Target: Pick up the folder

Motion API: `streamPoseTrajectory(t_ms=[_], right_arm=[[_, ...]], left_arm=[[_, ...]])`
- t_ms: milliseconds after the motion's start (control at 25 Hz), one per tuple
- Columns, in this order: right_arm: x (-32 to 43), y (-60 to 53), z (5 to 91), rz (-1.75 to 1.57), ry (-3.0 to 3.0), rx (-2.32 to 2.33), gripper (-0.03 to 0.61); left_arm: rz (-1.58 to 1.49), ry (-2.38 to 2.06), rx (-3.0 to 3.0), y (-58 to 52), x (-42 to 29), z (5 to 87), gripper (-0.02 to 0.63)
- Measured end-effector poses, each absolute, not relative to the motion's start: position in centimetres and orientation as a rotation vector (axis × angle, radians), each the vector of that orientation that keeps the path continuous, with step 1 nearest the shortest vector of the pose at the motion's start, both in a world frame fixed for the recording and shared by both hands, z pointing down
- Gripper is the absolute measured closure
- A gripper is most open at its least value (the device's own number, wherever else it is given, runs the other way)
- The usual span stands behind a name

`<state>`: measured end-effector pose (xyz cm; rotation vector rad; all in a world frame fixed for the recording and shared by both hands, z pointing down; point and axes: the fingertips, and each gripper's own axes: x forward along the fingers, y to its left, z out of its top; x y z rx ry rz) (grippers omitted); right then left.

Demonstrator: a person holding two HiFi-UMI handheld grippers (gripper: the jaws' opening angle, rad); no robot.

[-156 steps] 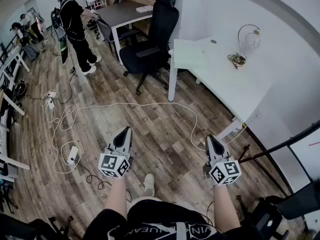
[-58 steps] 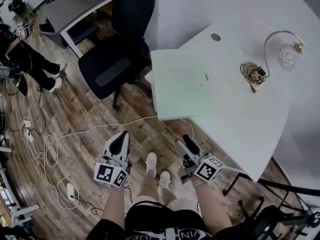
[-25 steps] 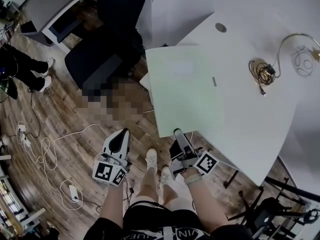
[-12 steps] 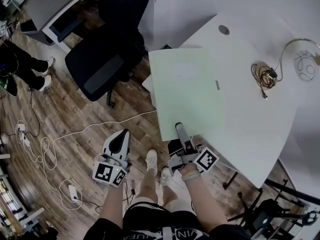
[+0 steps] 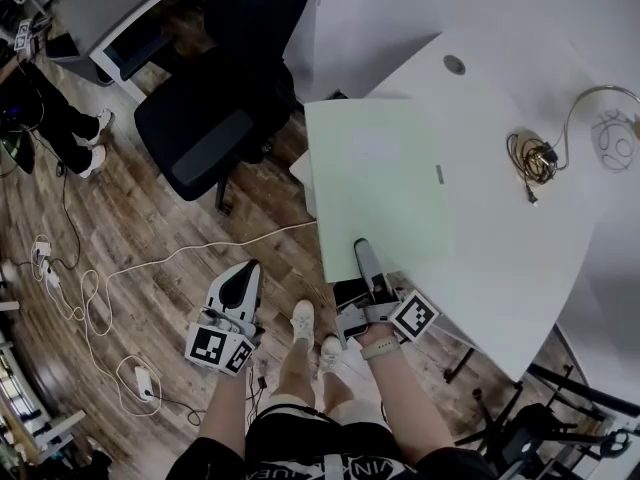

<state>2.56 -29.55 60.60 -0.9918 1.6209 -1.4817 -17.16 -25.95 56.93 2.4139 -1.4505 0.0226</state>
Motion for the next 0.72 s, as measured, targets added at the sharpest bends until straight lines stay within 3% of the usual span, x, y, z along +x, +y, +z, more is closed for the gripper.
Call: streamPoseTrajectory(t_ms=[240, 720], right_arm=[[3.0, -29.5, 60.4, -1.495, 1.612, -1.001, 0.279], [4.0, -28.4, 58.6, -1.464, 1.672, -0.983, 0.285]], left_arm=[[0.015, -1.457, 2.415, -25.8, -16.7, 56.4, 0.601], [0.001, -1.464, 2.424, -24.9, -16.1, 55.1, 0.601]])
